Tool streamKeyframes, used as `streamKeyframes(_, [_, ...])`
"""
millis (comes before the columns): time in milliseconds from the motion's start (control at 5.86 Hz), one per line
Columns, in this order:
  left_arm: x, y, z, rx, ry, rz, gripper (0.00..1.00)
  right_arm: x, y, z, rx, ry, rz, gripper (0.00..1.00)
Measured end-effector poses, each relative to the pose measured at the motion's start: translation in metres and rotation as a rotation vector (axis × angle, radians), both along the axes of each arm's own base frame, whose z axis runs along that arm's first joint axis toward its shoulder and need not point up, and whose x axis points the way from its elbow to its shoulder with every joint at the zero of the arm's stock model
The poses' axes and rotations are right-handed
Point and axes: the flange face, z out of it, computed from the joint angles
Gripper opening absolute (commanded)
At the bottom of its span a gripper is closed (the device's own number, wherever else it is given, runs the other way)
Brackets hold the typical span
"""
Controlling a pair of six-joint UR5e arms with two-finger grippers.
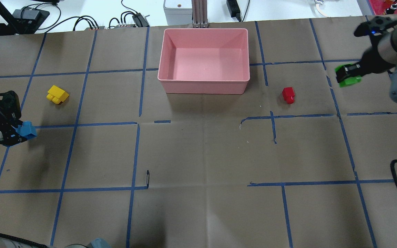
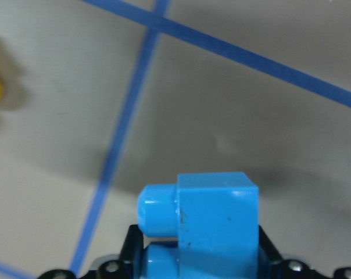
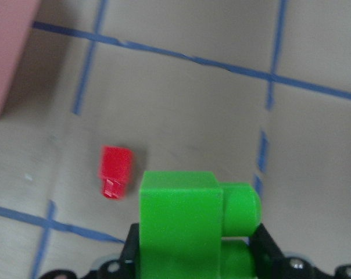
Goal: Put all blocks into box
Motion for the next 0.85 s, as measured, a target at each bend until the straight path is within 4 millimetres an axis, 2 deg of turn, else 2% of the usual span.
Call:
streamKeyframes(171, [0.008,-0.020,0.049,0.021,0.026,0.071,0.23,0.080,-0.035,0.004,-0.037,-0.111,0.126,0.04])
streamKeyframes(341, [0.004,-0.039,0.091,0.035,0.073,0.182,0.23,0.155,-0.084,0.003,-0.068,-0.186,0.250,0.04])
streamKeyframes(512, [-0.009,-0.054,0.117,0.042,0.132,0.335,0.23,0.225,-0.135,-0.005,-0.103,-0.216,0.355,0.05])
streamKeyframes(682, [-0.031,-0.069,0.128,0.050,0.173,0.484,0.23,0.280,-0.168,-0.019,-0.127,-0.224,0.418,0.08])
streamKeyframes(853, [-0.060,-0.084,0.135,0.057,0.187,0.622,0.23,0.308,-0.180,-0.030,-0.125,-0.225,0.434,0.67])
